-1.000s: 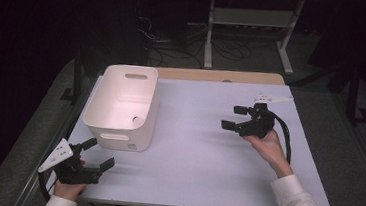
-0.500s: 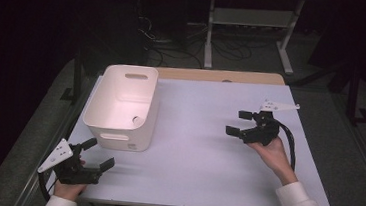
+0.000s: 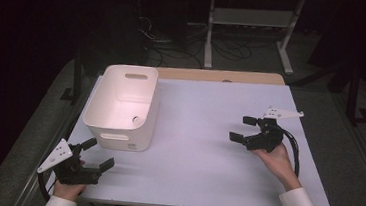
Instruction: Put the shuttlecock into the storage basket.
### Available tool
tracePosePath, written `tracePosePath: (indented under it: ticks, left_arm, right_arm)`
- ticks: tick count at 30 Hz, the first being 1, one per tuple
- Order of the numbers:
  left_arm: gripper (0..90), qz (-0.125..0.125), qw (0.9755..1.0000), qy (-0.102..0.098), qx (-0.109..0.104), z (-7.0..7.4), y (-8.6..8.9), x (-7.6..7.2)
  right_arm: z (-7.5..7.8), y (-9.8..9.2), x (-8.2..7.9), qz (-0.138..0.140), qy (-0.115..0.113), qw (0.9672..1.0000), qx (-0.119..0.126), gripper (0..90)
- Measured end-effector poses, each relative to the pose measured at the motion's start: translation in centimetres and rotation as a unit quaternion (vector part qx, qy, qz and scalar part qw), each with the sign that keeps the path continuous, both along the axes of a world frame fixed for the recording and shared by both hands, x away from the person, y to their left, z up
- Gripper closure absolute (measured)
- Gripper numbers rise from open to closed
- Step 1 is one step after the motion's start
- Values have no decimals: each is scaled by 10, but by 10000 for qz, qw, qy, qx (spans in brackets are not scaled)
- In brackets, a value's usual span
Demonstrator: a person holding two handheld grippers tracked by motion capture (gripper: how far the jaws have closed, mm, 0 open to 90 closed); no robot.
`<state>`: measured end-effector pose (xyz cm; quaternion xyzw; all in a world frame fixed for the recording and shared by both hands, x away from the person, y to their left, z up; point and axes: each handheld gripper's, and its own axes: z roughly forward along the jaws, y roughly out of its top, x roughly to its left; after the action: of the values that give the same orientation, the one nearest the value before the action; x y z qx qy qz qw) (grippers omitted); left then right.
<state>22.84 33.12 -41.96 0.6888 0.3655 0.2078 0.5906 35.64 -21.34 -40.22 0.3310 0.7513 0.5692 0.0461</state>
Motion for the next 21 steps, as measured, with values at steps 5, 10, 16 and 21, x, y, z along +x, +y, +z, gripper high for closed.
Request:
tracePosePath:
  ticks: [5,10,16,21]
  left_arm:
    - [0,-5,10000,-1,25,0,1,-1]
    - [0,-10,10000,3,23,0,0,0]
    - [0,-5,10000,-4,26,0,1,0]
    - [0,-9,10000,-4,18,0,0,0]
  right_arm:
    - [-3,-5,-6,-64,-64,10000,-4,0]
    - [-4,-11,-12,-111,-138,9998,5,0]
    - [-6,-20,-19,-235,-229,9995,-8,0]
    - [-9,-28,-27,-351,-330,9988,-28,0]
